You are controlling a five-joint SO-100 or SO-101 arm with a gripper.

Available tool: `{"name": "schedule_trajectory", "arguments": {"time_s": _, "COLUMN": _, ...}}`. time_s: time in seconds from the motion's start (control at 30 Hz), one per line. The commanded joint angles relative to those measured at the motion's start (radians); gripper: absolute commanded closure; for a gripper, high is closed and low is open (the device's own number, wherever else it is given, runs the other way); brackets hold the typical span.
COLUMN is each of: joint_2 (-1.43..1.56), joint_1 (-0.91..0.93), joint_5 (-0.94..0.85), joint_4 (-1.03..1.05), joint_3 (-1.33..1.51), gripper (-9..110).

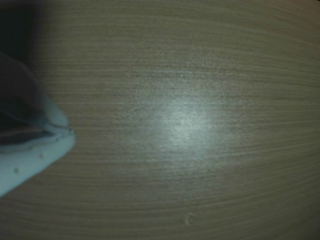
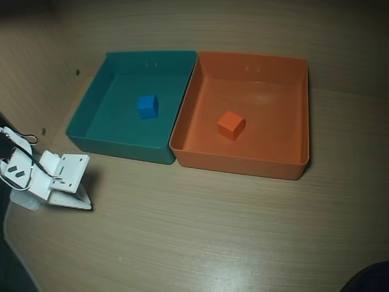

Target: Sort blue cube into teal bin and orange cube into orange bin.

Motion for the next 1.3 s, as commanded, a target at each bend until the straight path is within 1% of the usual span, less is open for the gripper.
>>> {"name": "schedule_trajectory", "arguments": {"time_s": 0.0, "joint_2": 0.009, "joint_1": -0.005, "joint_5": -0.005, "joint_4": 0.002, "joint_3": 0.040, "gripper": 107}}
{"name": "schedule_trajectory", "arguments": {"time_s": 1.27, "joint_2": 0.009, "joint_1": -0.017, "joint_5": -0.005, "joint_4": -0.021, "joint_3": 0.031, "gripper": 107}}
